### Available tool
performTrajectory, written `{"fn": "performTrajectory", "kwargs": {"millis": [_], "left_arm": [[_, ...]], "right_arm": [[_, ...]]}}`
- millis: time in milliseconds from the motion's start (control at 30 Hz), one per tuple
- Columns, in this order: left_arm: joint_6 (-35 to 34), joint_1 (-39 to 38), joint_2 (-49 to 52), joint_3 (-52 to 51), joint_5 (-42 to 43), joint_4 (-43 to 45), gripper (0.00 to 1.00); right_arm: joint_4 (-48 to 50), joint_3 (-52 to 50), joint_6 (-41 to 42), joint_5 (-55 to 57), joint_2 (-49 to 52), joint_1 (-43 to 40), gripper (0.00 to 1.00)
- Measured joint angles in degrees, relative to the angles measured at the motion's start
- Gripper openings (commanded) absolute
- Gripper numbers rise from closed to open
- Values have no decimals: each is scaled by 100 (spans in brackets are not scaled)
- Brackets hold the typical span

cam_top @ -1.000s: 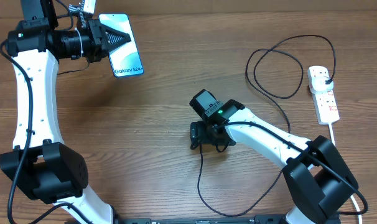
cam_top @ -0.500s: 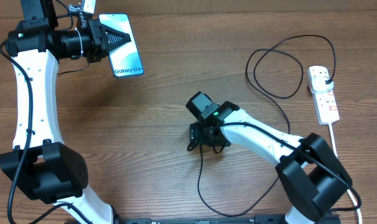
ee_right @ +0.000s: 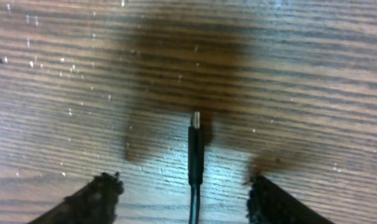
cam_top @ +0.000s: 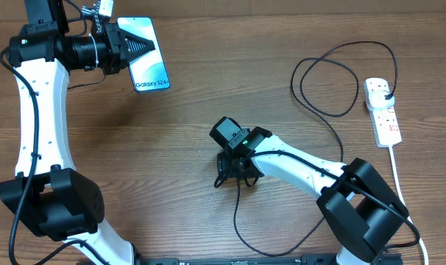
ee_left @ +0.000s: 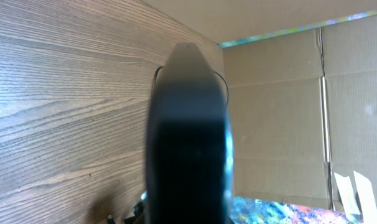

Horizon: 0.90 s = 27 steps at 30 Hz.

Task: Plug charger to phone and switch on socket
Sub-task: 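Lower the right gripper and close it on the cable connector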

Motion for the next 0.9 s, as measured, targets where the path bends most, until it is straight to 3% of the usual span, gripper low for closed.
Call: {"fn": "performTrajectory", "kwargs": {"millis": [100, 433, 900], "left_arm": [[20, 0, 0, 0, 0, 0, 4], [22, 0, 0, 0, -2, -2, 4], [28, 0, 0, 0, -2, -2, 4]], "right_arm": [[15, 17, 22, 0, 138, 0, 55], [0, 122, 22, 28, 223, 0, 54], [144, 122, 24, 107, 245, 0, 28]]}}
